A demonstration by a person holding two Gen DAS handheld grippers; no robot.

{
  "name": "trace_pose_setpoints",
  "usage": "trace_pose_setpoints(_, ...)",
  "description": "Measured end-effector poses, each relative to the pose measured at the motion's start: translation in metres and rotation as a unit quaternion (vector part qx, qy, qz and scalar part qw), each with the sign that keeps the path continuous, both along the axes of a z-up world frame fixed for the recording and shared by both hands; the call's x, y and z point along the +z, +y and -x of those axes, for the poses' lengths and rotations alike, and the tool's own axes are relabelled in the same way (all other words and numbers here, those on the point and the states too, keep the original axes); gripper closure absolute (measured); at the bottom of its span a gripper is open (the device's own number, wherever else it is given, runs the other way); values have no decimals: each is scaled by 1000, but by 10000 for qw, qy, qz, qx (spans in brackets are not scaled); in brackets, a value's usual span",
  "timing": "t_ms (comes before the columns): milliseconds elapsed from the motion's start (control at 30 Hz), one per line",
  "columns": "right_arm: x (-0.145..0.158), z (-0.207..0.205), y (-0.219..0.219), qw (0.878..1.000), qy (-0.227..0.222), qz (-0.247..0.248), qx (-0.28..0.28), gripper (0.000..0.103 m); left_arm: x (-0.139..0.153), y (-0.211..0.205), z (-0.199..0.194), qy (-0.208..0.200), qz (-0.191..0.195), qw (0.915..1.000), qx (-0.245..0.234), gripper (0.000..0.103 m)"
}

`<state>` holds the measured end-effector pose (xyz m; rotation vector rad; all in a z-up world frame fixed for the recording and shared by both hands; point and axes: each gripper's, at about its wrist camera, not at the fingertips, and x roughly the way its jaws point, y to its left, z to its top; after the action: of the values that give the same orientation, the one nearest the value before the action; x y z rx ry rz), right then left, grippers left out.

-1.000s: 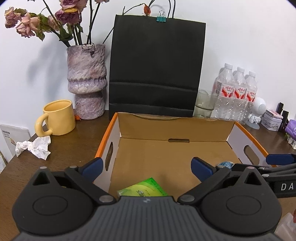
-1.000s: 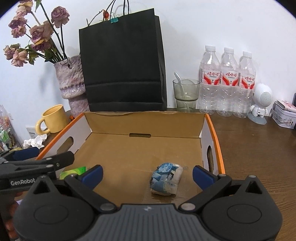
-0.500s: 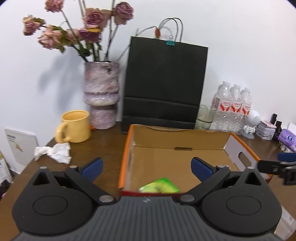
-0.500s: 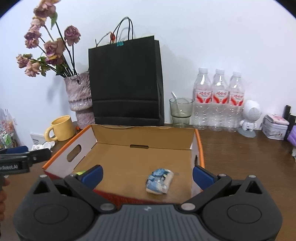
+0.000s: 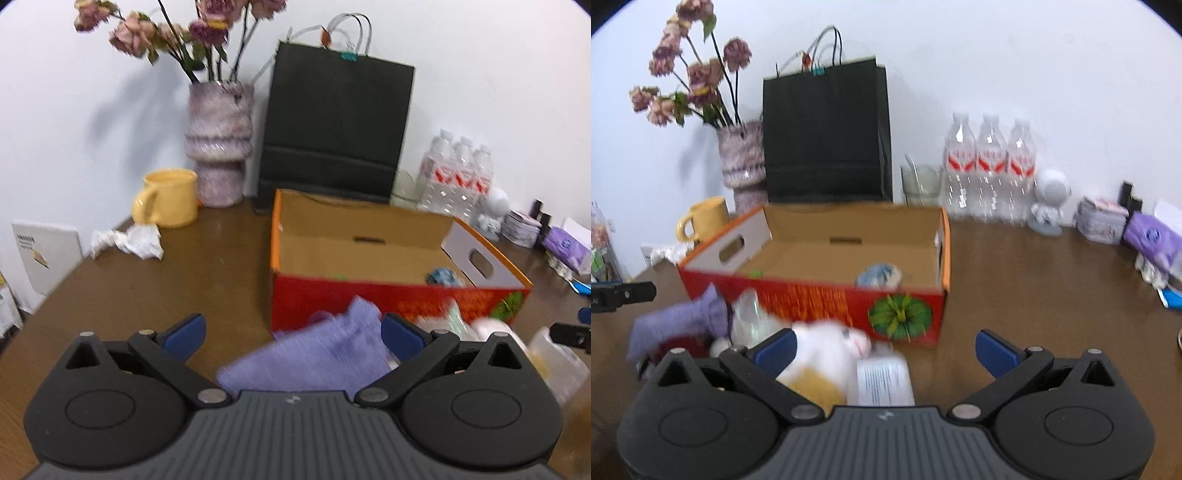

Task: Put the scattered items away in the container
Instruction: 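Grasp the lavender pouch with the left tool while the right tool grasps the white container, then lift both items over the box and release them inside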

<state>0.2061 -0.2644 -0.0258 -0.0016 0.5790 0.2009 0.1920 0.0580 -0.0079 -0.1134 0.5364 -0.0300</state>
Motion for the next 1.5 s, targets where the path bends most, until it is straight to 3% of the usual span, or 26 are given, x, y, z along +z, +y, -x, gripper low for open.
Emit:
trace_pose_setpoints(167,-21,8,1,9999,126,39,-104,0,-14,-17,-1,118,73,9998,-170,0)
trace_pose_setpoints(400,-26,6,1,9998,-57,-109,-173,0,-21,-27,-6,148,94,9996,-237,0)
trace_pose_setpoints(700,-30,7,-4,9992,-138,-144,-339,2,-27,-28,-17,279,176,9992,-230,20)
trace_pose_setpoints(767,-31,7,-5,9992,-146,-166,-338,11,-29,-27,-18,307,202,9991,-203,22)
trace_pose_setpoints(900,-34,4,-8,9989,-31,-244,-395,15,-32,-25,-19,344,247,9989,-182,31)
trace_pose_setpoints(1000,-37,2,-8,9990,102,-281,-346,31,-33,-24,-19,328,289,9987,-280,46)
trace_pose_setpoints(1100,-43,-3,-6,9988,354,-313,-138,60,-33,-25,-17,206,333,9981,-475,77)
trace_pose_setpoints(1267,-45,-1,-7,9989,281,-362,-98,62,-29,-19,-9,-8,419,9984,-384,89)
trace_pose_setpoints(1500,-43,0,-11,9987,157,-440,-179,62,-17,-10,-1,-272,601,9973,-311,91)
